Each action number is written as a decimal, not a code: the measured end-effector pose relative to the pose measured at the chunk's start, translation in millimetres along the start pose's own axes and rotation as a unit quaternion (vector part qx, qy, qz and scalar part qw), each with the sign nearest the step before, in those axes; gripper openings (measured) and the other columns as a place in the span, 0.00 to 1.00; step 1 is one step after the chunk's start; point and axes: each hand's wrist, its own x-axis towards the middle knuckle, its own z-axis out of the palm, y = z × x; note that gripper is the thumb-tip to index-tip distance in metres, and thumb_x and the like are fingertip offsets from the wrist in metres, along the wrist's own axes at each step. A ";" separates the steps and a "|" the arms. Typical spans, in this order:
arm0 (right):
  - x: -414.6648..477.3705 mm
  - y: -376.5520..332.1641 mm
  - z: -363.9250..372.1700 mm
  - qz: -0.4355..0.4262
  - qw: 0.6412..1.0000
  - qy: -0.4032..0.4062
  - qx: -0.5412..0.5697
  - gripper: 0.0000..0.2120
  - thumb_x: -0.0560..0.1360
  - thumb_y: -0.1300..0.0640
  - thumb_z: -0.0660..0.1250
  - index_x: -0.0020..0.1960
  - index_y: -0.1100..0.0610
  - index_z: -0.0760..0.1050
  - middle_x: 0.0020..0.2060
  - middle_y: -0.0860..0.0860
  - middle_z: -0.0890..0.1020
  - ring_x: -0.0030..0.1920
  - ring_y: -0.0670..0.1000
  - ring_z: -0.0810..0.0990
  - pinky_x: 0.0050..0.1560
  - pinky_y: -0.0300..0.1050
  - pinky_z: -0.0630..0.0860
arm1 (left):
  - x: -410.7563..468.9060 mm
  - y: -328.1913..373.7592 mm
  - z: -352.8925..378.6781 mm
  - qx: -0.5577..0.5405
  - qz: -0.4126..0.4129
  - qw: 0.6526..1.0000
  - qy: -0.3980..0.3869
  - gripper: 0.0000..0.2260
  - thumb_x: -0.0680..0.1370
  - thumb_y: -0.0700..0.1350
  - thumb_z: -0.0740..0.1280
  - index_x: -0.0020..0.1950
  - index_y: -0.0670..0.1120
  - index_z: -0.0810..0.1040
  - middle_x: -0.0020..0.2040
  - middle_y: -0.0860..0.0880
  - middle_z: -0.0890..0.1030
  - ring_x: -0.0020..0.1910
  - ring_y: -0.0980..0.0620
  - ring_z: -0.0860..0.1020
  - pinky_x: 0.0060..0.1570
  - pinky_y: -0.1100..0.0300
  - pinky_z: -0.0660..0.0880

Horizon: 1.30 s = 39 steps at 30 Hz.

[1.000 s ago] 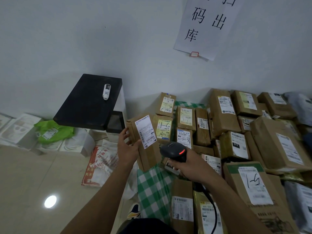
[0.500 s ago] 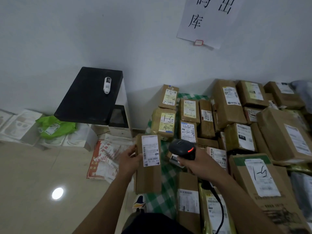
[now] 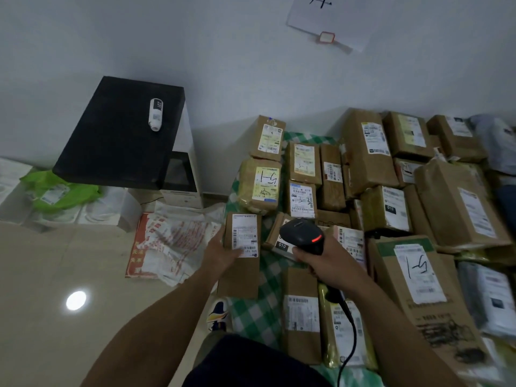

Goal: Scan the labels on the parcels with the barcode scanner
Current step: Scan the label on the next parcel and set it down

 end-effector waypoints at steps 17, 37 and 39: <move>-7.8 31.2 -19.8 0.058 0.994 0.062 0.076 0.18 0.79 0.52 0.74 0.67 0.43 0.76 0.46 0.45 0.86 0.37 0.38 0.81 0.39 0.37 0.75 | 1.2 42.3 52.3 0.241 0.218 0.946 -0.001 0.45 0.67 0.69 0.75 0.79 0.61 0.59 0.81 0.51 0.56 0.81 0.46 0.53 0.78 0.41 0.57; -26.2 71.4 -36.7 0.063 0.982 0.110 0.140 0.12 0.80 0.54 0.72 0.61 0.44 0.77 0.45 0.50 0.87 0.34 0.42 0.81 0.39 0.38 0.79 | 23.9 80.4 81.7 0.356 0.240 0.886 -0.177 0.32 0.68 0.48 0.82 0.69 0.51 0.73 0.70 0.47 0.68 0.69 0.47 0.68 0.70 0.49 0.69; -26.3 73.0 -38.0 0.062 0.981 0.112 0.146 0.12 0.80 0.54 0.72 0.61 0.44 0.77 0.45 0.50 0.87 0.35 0.42 0.81 0.39 0.39 0.78 | 20.9 76.6 79.5 0.287 0.228 0.913 -0.181 0.23 0.71 0.43 0.80 0.63 0.52 0.75 0.63 0.50 0.76 0.63 0.49 0.77 0.60 0.56 0.77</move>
